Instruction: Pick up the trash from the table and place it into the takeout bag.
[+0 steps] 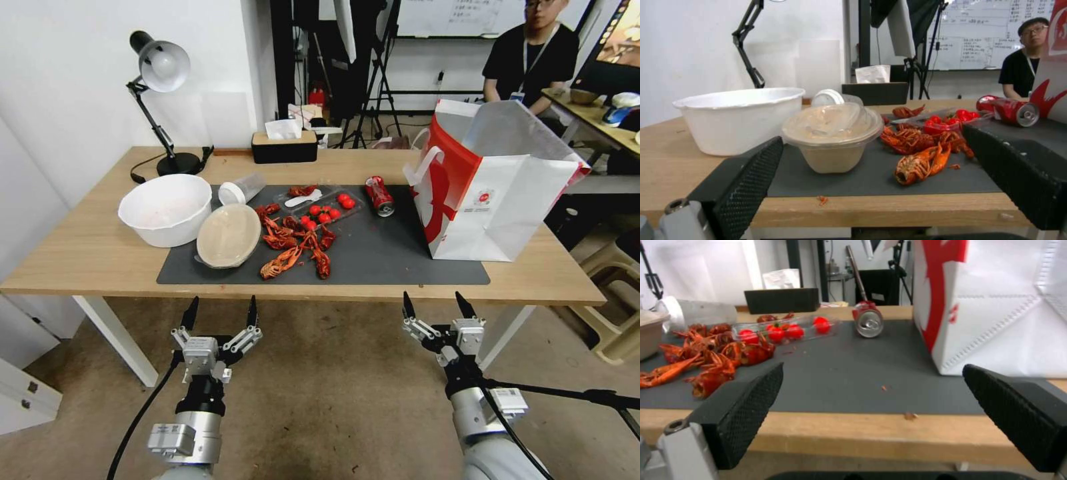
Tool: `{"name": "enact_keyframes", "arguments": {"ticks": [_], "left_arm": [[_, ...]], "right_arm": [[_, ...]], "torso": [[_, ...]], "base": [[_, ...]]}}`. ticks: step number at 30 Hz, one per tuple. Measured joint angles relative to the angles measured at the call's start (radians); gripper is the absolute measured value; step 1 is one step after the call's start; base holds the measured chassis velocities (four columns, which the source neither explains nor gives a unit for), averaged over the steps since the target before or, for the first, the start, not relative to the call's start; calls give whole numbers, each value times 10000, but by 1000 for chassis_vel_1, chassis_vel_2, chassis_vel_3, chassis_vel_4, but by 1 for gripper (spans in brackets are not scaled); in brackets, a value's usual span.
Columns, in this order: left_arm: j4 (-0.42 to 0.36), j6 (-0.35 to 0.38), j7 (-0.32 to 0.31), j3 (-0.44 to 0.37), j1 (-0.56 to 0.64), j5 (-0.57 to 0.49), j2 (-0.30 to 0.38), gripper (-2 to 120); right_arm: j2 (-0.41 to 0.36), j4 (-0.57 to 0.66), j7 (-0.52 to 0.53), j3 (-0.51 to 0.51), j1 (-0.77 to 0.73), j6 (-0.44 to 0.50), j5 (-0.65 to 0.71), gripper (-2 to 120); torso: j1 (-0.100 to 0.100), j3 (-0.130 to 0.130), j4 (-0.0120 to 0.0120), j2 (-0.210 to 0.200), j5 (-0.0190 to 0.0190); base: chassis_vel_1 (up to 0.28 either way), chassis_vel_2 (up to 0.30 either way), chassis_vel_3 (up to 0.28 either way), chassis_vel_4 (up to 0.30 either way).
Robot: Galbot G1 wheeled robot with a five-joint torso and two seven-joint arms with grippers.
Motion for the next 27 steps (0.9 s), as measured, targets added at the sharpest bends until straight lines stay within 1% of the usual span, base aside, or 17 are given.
{"name": "enact_keyframes", "arguments": {"ticks": [2, 4, 5, 8, 10, 13, 14, 17, 18, 21, 22, 24, 25, 27], "left_arm": [[8, 14, 1, -6, -17, -6, 4, 100], [49, 35, 4, -7, -50, -15, 13, 100], [49, 35, 4, -7, -50, -15, 13, 100], [135, 44, 8, 20, -88, -20, 31, 100], [150, 44, 8, 19, -88, -21, 32, 100], [178, 58, 10, -1, -150, -49, 32, 100], [178, 58, 10, -1, -150, -49, 32, 100], [180, 182, 8, -42, -230, -111, 62, 100], [180, 182, 8, -42, -230, -111, 62, 100], [149, 199, 8, -75, -205, -118, 63, 100], [149, 199, 8, -75, -205, -118, 63, 100], [99, 198, 8, -127, -176, -118, 56, 100], [99, 198, 8, -127, -176, -118, 56, 100], [43, 197, 8, -235, -173, -146, 68, 100]], "right_arm": [[-34, -55, 0, -67, 273, -126, 48, 100], [-128, -139, 3, -170, 805, -458, 208, 100], [-128, -139, 3, -170, 805, -458, 208, 100], [-396, -252, 99, -327, 1593, -1081, 500, 100], [-480, -278, 103, -389, 1814, -1215, 617, 100], [-767, -388, 0, -673, 2671, -1791, 1174, 100], [-767, -388, 0, -673, 2671, -1791, 1174, 100], [-1132, -628, -65, -1057, 3637, -2259, 1738, 100], [-1132, -628, -65, -1057, 3637, -2259, 1738, 100], [-1365, -961, 0, -1538, 4641, -2496, 2110, 100], [-1365, -961, 0, -1538, 4641, -2496, 2110, 100], [-1369, -1200, 174, -1912, 5334, -2732, 2405, 100], [-1369, -1200, 174, -1912, 5334, -2732, 2405, 100], [-1305, -1433, 409, -2273, 5910, -3010, 2640, 100]], "torso": [[0, 0, 0, 0, 0], [1, 0, 1, 0, 1], [1, 0, 1, 0, 1], [1, 0, -1, 0, 0], [0, 1, 0, 0, 0], [1, 0, 0, 0, 1], [1, 0, 0, 0, 1], [1, 1, -1, -1, -1], [1, 1, -1, -1, -1], [1, 1, 1, -1, -1], [1, 1, 1, -1, -1], [1, 1, 0, 0, -1], [1, 1, 0, 0, -1], [1, 2, 0, 0, -1]], "base": [[0, 0, 0, 0], [0, 0, 0, 0], [0, 0, 0, 0], [0, 0, 0, 0], [0, 0, 0, 0], [0, 0, 0, 0], [0, 0, 0, 0], [0, 0, 0, 0], [0, 0, 0, 0], [0, 0, 0, 0], [0, 0, 0, 0], [0, 0, 0, 0], [0, 0, 0, 0], [0, 0, 0, 0]]}}
